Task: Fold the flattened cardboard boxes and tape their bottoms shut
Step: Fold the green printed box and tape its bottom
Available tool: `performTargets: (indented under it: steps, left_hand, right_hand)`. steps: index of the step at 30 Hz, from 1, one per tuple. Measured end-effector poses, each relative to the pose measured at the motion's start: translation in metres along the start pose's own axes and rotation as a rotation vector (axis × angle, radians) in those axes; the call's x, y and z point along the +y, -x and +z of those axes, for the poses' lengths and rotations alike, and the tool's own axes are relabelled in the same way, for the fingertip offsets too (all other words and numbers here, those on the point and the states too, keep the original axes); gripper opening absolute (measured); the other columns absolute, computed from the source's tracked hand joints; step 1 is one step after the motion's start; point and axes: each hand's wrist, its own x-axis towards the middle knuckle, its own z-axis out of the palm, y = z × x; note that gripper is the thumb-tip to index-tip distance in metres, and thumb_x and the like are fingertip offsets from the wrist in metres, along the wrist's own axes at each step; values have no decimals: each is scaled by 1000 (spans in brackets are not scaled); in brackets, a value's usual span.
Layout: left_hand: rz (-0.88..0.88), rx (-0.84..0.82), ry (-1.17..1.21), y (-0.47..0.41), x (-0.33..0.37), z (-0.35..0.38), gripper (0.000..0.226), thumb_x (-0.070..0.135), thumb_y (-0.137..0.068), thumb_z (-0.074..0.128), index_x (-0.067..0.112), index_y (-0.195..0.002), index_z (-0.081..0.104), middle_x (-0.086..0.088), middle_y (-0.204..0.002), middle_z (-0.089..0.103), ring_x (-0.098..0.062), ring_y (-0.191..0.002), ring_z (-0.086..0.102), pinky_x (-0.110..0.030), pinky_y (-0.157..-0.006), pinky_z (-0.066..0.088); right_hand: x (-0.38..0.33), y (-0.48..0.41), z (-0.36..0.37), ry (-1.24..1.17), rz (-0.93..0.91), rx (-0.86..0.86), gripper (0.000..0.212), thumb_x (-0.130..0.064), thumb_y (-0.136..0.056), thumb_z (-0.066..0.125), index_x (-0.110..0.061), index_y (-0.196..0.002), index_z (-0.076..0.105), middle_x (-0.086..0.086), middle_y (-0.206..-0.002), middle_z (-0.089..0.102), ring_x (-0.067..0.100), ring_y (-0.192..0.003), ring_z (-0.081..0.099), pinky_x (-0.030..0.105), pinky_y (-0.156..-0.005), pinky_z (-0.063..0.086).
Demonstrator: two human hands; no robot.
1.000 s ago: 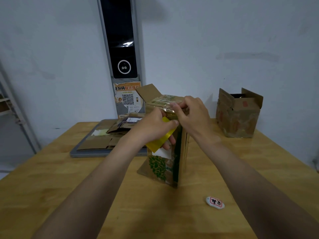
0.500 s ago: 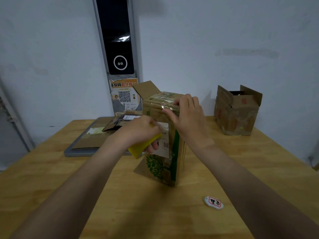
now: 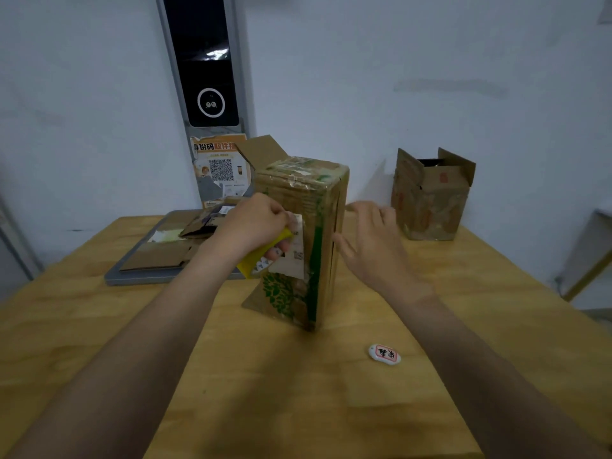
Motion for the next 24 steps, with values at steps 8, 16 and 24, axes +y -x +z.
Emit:
performTargets:
  steps: [8, 16, 24]
  left_hand:
    - [-45, 67, -67, 4, 6, 10, 29, 32, -108, 50, 19, -97, 72, -1, -64, 76, -15, -47, 69, -19, -42, 52]
    - [-52, 62, -85, 11, 13, 13, 30, 33, -107, 51, 19, -93, 74, -1, -66, 76, -18, -51, 72, -25, -50, 60]
    - [-69, 60, -32, 14, 10, 8, 30, 29, -107, 52, 16, -92, 75, -4, -66, 76, -18, -48, 70, -23, -44, 54]
  right_hand:
    - [35, 93, 5, 206, 298, -993, 31, -27, -93, 71, -23, -123, 67, -2, -115, 63, 19, -99, 63, 30, -76, 50]
    - [49, 118, 24, 120, 294, -823, 24, -6, -98, 52, -10, -77, 64, 3, -89, 60, 27, -86, 62, 35, -71, 50]
    - [31, 86, 4, -506, 519, -357, 6, -34, -93, 73, -29, -91, 76, -16, -67, 64, 4, -60, 58, 21, -54, 41]
